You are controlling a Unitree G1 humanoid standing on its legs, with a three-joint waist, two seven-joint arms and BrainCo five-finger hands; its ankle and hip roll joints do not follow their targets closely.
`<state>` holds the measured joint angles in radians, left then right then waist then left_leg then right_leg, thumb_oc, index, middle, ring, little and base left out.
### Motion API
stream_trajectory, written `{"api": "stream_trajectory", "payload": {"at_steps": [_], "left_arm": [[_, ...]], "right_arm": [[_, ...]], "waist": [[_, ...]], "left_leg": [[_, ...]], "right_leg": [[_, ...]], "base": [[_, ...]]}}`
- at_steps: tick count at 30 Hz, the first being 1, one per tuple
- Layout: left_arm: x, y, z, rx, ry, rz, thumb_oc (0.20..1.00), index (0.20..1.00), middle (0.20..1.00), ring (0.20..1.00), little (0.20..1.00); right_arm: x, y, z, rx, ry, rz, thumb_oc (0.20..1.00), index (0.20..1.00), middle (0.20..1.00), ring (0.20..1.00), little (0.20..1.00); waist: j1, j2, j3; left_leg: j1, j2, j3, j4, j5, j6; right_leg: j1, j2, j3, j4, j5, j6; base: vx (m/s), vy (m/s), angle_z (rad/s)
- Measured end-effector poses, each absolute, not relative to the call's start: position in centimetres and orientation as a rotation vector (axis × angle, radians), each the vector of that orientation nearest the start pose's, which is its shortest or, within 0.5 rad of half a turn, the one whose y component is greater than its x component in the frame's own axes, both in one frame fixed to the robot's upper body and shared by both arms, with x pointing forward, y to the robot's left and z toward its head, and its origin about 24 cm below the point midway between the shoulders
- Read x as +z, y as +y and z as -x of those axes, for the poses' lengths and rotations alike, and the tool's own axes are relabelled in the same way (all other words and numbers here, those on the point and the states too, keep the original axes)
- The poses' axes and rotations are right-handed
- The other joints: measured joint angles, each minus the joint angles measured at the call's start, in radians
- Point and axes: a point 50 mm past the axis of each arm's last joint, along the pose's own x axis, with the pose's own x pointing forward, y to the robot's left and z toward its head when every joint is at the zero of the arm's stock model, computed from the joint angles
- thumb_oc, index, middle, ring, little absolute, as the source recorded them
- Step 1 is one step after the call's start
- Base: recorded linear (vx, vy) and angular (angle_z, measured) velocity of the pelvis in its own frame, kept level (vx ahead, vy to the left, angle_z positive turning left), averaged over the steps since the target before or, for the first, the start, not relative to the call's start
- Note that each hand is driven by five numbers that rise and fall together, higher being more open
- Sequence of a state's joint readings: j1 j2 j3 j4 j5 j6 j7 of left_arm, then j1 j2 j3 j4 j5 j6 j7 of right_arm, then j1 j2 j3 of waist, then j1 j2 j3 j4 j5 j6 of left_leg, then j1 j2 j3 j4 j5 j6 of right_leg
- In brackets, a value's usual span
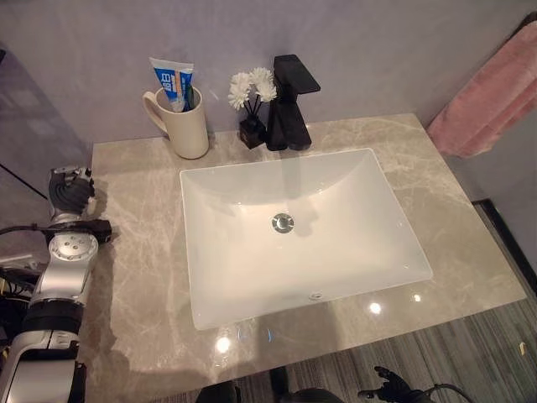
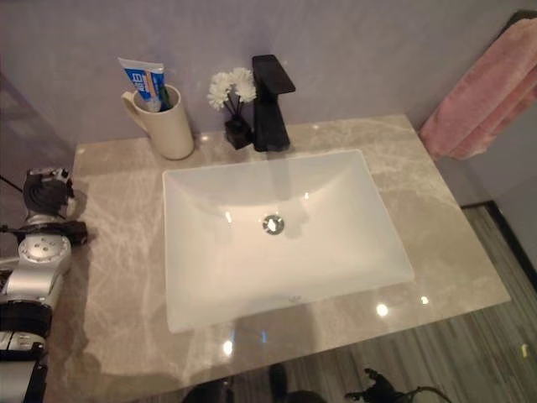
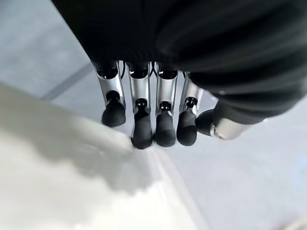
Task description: Put brush and paste in cup on sink, flatten towel.
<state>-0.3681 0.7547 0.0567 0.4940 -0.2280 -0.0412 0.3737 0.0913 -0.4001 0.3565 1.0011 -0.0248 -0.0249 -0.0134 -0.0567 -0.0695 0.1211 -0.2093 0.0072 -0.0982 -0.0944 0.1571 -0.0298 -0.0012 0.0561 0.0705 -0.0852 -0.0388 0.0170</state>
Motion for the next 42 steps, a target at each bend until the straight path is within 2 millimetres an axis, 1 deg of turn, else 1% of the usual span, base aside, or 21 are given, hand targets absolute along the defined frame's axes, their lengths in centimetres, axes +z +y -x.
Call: {"api": "stream_trajectory", "payload": {"at_steps": [2, 5, 7, 8, 10, 12, 14, 15, 18, 20, 25, 28, 31, 34, 35, 36, 37, 38, 39, 40, 42], "left_arm": [[12.2, 35.9, -27.3, 0.641, -0.074, -0.464, 0.200, 0.200, 0.200, 0.200, 0.200], [12.8, 36.1, -25.9, 0.657, -0.121, -0.431, 0.200, 0.200, 0.200, 0.200, 0.200], [11.8, 36.9, -24.7, 0.688, -0.083, -0.418, 0.200, 0.200, 0.200, 0.200, 0.200], [11.6, 36.7, -24.7, 0.677, -0.075, -0.421, 0.200, 0.200, 0.200, 0.200, 0.200], [11.6, 36.6, -24.6, 0.673, -0.078, -0.422, 0.200, 0.200, 0.200, 0.200, 0.200], [11.5, 36.2, -24.5, 0.665, -0.087, -0.409, 0.200, 0.200, 0.200, 0.200, 0.200], [11.5, 34.9, -24.8, 0.614, -0.121, -0.385, 0.200, 0.200, 0.200, 0.200, 0.200], [11.8, 34.2, -24.9, 0.591, -0.154, -0.366, 0.200, 0.200, 0.200, 0.200, 0.200], [11.8, 32.0, -24.7, 0.521, -0.212, -0.310, 0.200, 0.200, 0.200, 0.200, 0.200], [11.7, 31.5, -24.6, 0.504, -0.230, -0.295, 0.200, 0.200, 0.200, 0.200, 0.200], [9.2, 31.5, -22.9, 0.531, -0.152, -0.296, 0.200, 0.200, 0.200, 0.200, 0.200], [7.7, 31.6, -21.8, 0.530, -0.089, -0.300, 0.200, 0.200, 0.200, 0.200, 0.200], [7.6, 31.5, -21.5, 0.519, -0.084, -0.306, 0.200, 0.200, 0.200, 0.200, 0.200], [8.2, 31.3, -21.9, 0.484, -0.108, -0.320, 0.200, 0.200, 0.200, 0.200, 0.200], [8.5, 31.5, -21.9, 0.478, -0.111, -0.341, 0.200, 0.200, 0.200, 0.200, 0.200], [8.6, 31.8, -21.9, 0.490, -0.116, -0.346, 0.200, 0.200, 0.200, 0.200, 0.200], [8.7, 31.9, -21.9, 0.499, -0.118, -0.347, 0.200, 0.200, 0.200, 0.200, 0.200], [9.3, 32.8, -21.8, 0.551, -0.135, -0.345, 0.200, 0.200, 0.200, 0.200, 0.200], [9.2, 32.9, -21.8, 0.558, -0.135, -0.338, 0.200, 0.200, 0.200, 0.200, 0.200], [9.2, 32.4, -22.5, 0.545, -0.140, -0.324, 0.200, 0.200, 0.200, 0.200, 0.200], [9.6, 32.0, -22.7, 0.510, -0.158, -0.329, 0.200, 0.200, 0.200, 0.200, 0.200]], "right_arm": [[-14.1, -26.2, -9.7, 0.129, 1.094, 0.563, 1.000, 1.000, 1.000, 1.000, 1.000], [-13.8, -27.1, -9.9, 0.091, 1.084, 0.563, 1.000, 1.000, 1.000, 1.000, 1.000], [-13.5, -28.0, -9.9, 0.070, 1.083, 0.581, 1.000, 1.000, 1.000, 1.000, 1.000], [-13.2, -28.8, -9.9, 0.048, 1.089, 0.593, 1.000, 1.000, 1.000, 1.000, 1.000], [-13.1, -29.3, -9.9, 0.026, 1.096, 0.599, 1.000, 1.000, 1.000, 1.000, 1.000], [-13.0, -29.8, -10.0, -0.002, 1.104, 0.608, 1.000, 1.000, 1.000, 1.000, 1.000], [-12.6, -30.9, -9.9, -0.062, 1.106, 0.597, 1.000, 1.000, 1.000, 1.000, 1.000], [-12.3, -31.3, -10.4, -0.090, 1.088, 0.588, 1.000, 1.000, 1.000, 1.000, 1.000], [-12.1, -30.6, -11.8, -0.093, 1.038, 0.556, 1.000, 1.000, 1.000, 1.000, 1.000], [-11.8, -30.6, -12.4, -0.118, 1.015, 0.532, 1.000, 1.000, 1.000, 1.000, 1.000], [-12.3, -30.9, -10.6, -0.184, 1.049, 0.484, 1.000, 1.000, 1.000, 1.000, 1.000], [-12.5, -30.7, -9.7, -0.219, 1.052, 0.439, 1.000, 1.000, 1.000, 1.000, 1.000], [-12.0, -30.3, -10.7, -0.239, 0.988, 0.403, 1.000, 1.000, 1.000, 1.000, 1.000], [-11.4, -29.2, -12.3, -0.214, 0.901, 0.381, 1.000, 1.000, 1.000, 1.000, 1.000], [-11.2, -28.7, -13.2, -0.189, 0.870, 0.385, 1.000, 1.000, 1.000, 1.000, 1.000], [-10.7, -28.0, -14.6, -0.159, 0.820, 0.388, 1.000, 1.000, 1.000, 1.000, 1.000], [-10.5, -27.9, -14.9, -0.151, 0.807, 0.389, 1.000, 1.000, 1.000, 1.000, 1.000], [-9.9, -27.5, -16.0, -0.138, 0.749, 0.385, 1.000, 1.000, 1.000, 1.000, 1.000], [-9.8, -27.5, -16.2, -0.138, 0.741, 0.384, 1.000, 1.000, 1.000, 1.000, 1.000], [-9.9, -27.8, -15.8, -0.151, 0.754, 0.386, 1.000, 1.000, 1.000, 1.000, 1.000], [-10.1, -27.9, -15.2, -0.152, 0.771, 0.388, 1.000, 1.000, 1.000, 1.000, 1.000]], "waist": [[0.012, 0.001, 0.007], [0.030, 0.011, 0.052], [0.052, 0.011, 0.072], [0.057, 0.015, 0.098], [0.059, 0.001, 0.117], [0.066, -0.036, 0.121], [0.040, -0.037, 0.111], [0.035, -0.019, 0.113], [0.026, -0.023, 0.103], [0.017, -0.006, 0.078], [-0.004, 0.040, 0.041], [-0.012, 0.042, 0.022], [-0.012, 0.039, 0.015], [-0.041, 0.025, 0.010], [-0.029, 0.018, 0.010], [-0.013, 0.019, 0.012], [-0.006, 0.019, 0.012], [0.005, 0.024, 0.018], [0.008, 0.027, 0.019], [0.015, 0.049, 0.027], [0.026, 0.055, 0.029]], "left_leg": [[0.000, 0.006, -0.010, 0.000, 0.012, -0.019], [-0.012, 0.019, -0.041, 0.000, 0.029, -0.046], [-0.021, 0.035, -0.043, 0.000, 0.018, -0.060], [-0.021, 0.053, 0.001, 0.000, 0.008, -0.054], [-0.023, 0.062, 0.020, 0.005, -0.028, -0.063], [-0.024, 0.035, 0.059, 0.140, -0.070, -0.028], [0.030, -0.011, 0.054, 0.186, -0.117, -0.031], [0.058, -0.013, 0.047, 0.159, -0.117, -0.031], [0.105, -0.036, 0.040, 0.163, -0.117, -0.032], [0.105, -0.042, 0.021, 0.159, -0.127, -0.030], [0.158, -0.042, -0.024, 0.132, -0.197, 0.017], [0.163, -0.053, 0.001, 0.119, -0.195, 0.033], [0.135, -0.062, 0.038, 0.114, -0.192, 0.048], [0.110, -0.084, 0.082, 0.115, -0.177, 0.070], [0.103, -0.082, 0.132, 0.119, -0.175, 0.075], [0.075, -0.059, 0.155, 0.145, -0.175, 0.078], [0.073, -0.052, 0.160, 0.144, -0.176, 0.080], [0.058, -0.033, 0.219, 0.137, -0.169, 0.117], [0.057, -0.032, 0.220, 0.135, -0.169, 0.124], [0.087, -0.022, 0.223, 0.106, -0.155, 0.133], [0.111, -0.013, 0.250, 0.081, -0.143, 0.138]], "right_leg": [[0.003, 0.018, -0.013, 0.000, -0.003, -0.006], [0.005, 0.035, -0.057, 0.000, 0.002, -0.019], [0.001, 0.052, -0.079, 0.005, 0.003, -0.045], [0.000, 0.060, -0.107, 0.026, -0.003, -0.073], [-0.012, 0.053, -0.121, 0.053, -0.013, -0.091], [-0.022, 0.014, -0.127, 0.070, -0.010, -0.107], [-0.015, -0.026, -0.137, 0.072, -0.019, -0.089], [-0.019, -0.029, -0.136, 0.085, -0.022, -0.079], [0.005, -0.059, -0.103, 0.100, -0.031, -0.046], [0.001, -0.059, -0.084, 0.099, -0.037, -0.024], [0.010, -0.056, -0.038, 0.112, -0.037, 0.011], [-0.024, -0.071, 0.005, 0.147, -0.037, 0.047], [-0.087, -0.075, 0.061, 0.165, -0.025, 0.066], [-0.129, -0.089, 0.103, 0.144, 0.017, 0.090], [-0.151, -0.084, 0.112, 0.130, 0.054, 0.095], [-0.163, -0.075, 0.094, 0.081, 0.136, 0.111], [-0.166, -0.076, 0.084, 0.066, 0.157, 0.113], [-0.171, -0.068, -0.023, 0.037, 0.184, 0.126], [-0.175, -0.067, -0.042, 0.067, 0.154, 0.119], [-0.158, -0.053, -0.081, 0.200, 0.047, 0.107], [-0.117, -0.061, -0.079, 0.272, -0.015, 0.114]], "base": [[-0.25, -0.217, 0.15], [-0.17, -0.113, 0.42], [-0.14, -0.042, 0.31], [-0.10, -0.013, 0.50], [-0.18, 0.012, 0.34], [-0.13, 0.045, 0.08], [-0.09, 0.097, 0.31], [-0.09, 0.102, 0.16], [-0.07, 0.134, -0.25], [-0.03, 0.168, -0.31], [-0.03, 0.211, -0.30], [-0.19, 0.223, -0.41], [-0.12, 0.114, -0.54], [-0.22, 0.105, -0.58], [-0.24, 0.087, -1.11], [-0.23, 0.081, -1.15], [-0.16, 0.057, -1.33], [-0.15, 0.023, -0.83], [-0.08, -0.008, -0.80], [-0.12, -0.024, -0.24], [-0.09, -0.049, -0.44]]}}
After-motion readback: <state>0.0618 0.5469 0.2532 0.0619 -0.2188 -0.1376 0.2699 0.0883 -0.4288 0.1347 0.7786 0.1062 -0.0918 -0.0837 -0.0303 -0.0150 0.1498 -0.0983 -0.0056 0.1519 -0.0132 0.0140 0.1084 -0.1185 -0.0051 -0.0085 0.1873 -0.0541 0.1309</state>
